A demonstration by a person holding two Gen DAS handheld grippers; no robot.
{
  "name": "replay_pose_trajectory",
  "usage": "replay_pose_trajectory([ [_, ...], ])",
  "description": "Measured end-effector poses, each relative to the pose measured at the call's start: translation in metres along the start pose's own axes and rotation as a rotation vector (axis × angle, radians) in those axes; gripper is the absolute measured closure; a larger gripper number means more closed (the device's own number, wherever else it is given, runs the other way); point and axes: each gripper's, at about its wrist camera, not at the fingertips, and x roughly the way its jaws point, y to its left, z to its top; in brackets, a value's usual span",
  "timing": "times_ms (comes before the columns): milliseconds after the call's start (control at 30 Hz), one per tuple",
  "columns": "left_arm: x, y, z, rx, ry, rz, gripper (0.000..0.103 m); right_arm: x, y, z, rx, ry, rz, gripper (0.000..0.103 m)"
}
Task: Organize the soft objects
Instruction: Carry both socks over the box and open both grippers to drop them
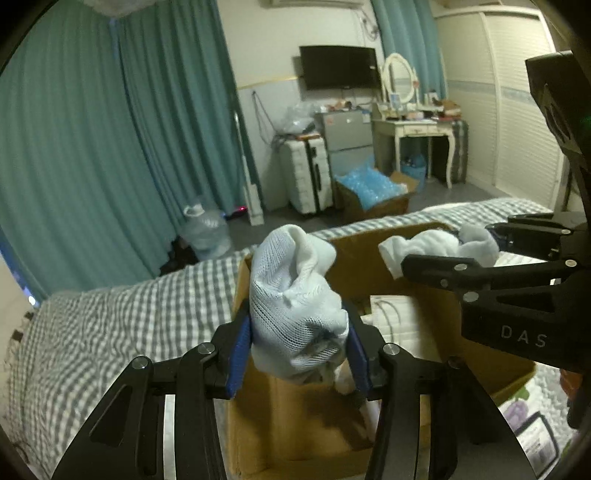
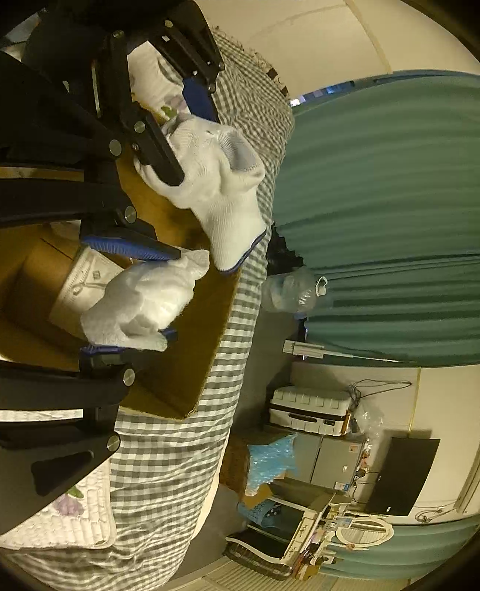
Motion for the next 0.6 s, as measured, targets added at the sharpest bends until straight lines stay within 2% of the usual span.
replay_pose_trajectory([
  [33,0.001,0.001,0.0,-0.005,0.006,-0.002,0.05,0.003,-0.002,0.0,0.001,-0.004,-0.006,0.054],
  [67,-0.001,0.001,0.0,-0.009,0.002,0.007,0.044,0.003,-0.004,-0.001,0.004,-0.006,-0.013,0.041],
  [133,-0.009,0.0,0.002,0.0,-0.022,0.023,0.03,-0.003,-0.011,-0.002,0.016,-0.035,-0.038,0.027],
  [200,-0.02,0.0,0.005,0.004,-0.043,0.057,0.013,-0.014,-0.016,-0.001,0.026,-0.055,-0.043,0.021],
  [300,-0.046,0.004,0.01,-0.036,-0.054,0.084,0.008,-0.043,-0.021,0.004,0.036,-0.074,-0.061,0.015],
  [367,-0.069,0.011,0.015,-0.09,-0.055,0.083,0.008,-0.071,-0.022,0.008,0.031,-0.103,-0.079,0.006],
  [433,-0.095,0.016,0.018,-0.124,-0.07,0.077,0.008,-0.104,-0.019,0.01,0.028,-0.125,-0.098,0.005],
  [600,-0.156,0.016,0.027,-0.123,-0.139,0.112,0.008,-0.179,-0.007,0.011,-0.015,-0.173,-0.11,0.0],
])
